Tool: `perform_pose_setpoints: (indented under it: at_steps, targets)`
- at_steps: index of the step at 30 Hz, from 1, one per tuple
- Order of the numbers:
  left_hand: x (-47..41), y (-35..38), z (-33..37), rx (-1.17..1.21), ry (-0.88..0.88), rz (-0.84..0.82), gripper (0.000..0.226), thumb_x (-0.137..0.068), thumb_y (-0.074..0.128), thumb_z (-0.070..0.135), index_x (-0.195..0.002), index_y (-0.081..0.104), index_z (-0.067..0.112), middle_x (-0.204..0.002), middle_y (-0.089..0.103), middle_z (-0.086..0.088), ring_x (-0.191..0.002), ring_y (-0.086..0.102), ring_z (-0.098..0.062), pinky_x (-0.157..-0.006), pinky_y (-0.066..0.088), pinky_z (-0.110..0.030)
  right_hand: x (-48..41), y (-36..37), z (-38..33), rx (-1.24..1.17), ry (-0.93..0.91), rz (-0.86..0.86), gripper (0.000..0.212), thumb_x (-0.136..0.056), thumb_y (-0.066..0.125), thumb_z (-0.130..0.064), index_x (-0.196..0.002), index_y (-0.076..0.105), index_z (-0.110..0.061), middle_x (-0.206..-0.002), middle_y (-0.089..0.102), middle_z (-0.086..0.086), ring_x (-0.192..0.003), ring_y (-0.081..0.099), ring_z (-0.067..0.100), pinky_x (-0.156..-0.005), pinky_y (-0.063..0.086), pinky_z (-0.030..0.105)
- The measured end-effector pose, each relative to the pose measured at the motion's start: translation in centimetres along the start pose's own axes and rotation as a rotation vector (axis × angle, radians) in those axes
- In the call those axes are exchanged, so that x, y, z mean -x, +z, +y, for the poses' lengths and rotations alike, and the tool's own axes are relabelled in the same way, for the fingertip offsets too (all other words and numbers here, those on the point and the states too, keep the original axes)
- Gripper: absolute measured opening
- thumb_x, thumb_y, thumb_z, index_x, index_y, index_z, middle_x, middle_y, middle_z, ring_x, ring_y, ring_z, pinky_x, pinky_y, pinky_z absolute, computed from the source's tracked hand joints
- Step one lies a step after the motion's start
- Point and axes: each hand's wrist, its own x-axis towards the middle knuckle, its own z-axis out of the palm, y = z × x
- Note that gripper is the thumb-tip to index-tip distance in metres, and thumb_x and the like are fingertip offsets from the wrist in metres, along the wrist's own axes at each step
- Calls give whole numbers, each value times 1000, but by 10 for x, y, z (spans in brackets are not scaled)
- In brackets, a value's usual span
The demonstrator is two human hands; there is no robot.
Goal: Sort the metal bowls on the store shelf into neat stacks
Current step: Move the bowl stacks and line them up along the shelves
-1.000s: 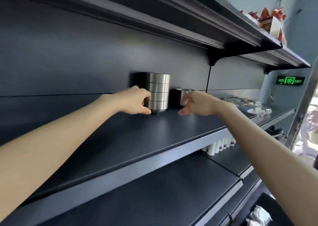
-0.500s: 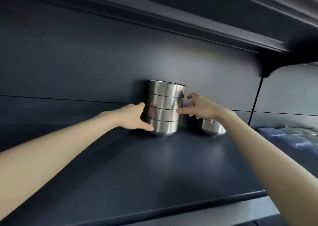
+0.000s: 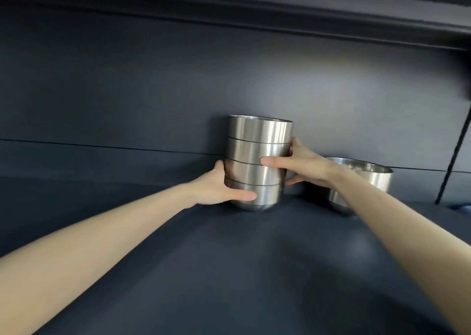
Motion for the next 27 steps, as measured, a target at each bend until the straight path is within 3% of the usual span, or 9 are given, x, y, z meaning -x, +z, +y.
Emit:
perform_pose_setpoints:
  at_steps: [4, 9, 14, 23, 27]
  targets:
    - [-3, 6, -7, 131, -12, -9, 103, -57, 85, 52, -140, 31, 22, -128, 51, 18, -120, 49, -5, -105, 42, -28, 1, 3, 3, -83, -44, 12, 99, -59, 80, -59, -135, 29, -23, -128, 54, -11, -113, 58, 9, -85, 57, 47]
    - [-4, 8, -10, 208, 0, 48, 87, -46, 87, 50, -119, 46, 27, -115, 61, 15, -108, 58, -4, -98, 49, -32, 3, 6, 4, -114, -64, 56, 94, -59, 79, -56, -134, 34, -21, -125, 57, -7, -108, 62, 11, -81, 58, 46]
    - [3, 5, -4, 232, 16, 49, 78, -57, 90, 37, -121, 47, 25, -111, 64, 13, -105, 61, -5, -95, 52, -33, 9, 6, -3, -130, -83, 69, 90, -56, 75, -53, -131, 37, -20, -122, 58, -4, -106, 64, 13, -80, 58, 47]
    - [56, -42, 3, 227, 13, 189, 80, -50, 90, 45, -118, 51, 29, -111, 65, 15, -104, 62, -5, -94, 52, -32, 25, 26, -61, -109, -198, 32, 88, -58, 71, -54, -133, 37, -21, -123, 57, -9, -104, 61, 7, -81, 58, 41]
    - [97, -71, -9, 220, -5, 275, 71, -52, 90, 44, -111, 53, 30, -109, 66, 11, -101, 64, -6, -91, 53, -32, 33, 56, -95, -100, -248, 0, 94, -55, 71, -57, -134, 35, -21, -126, 54, -8, -111, 58, 9, -83, 57, 46]
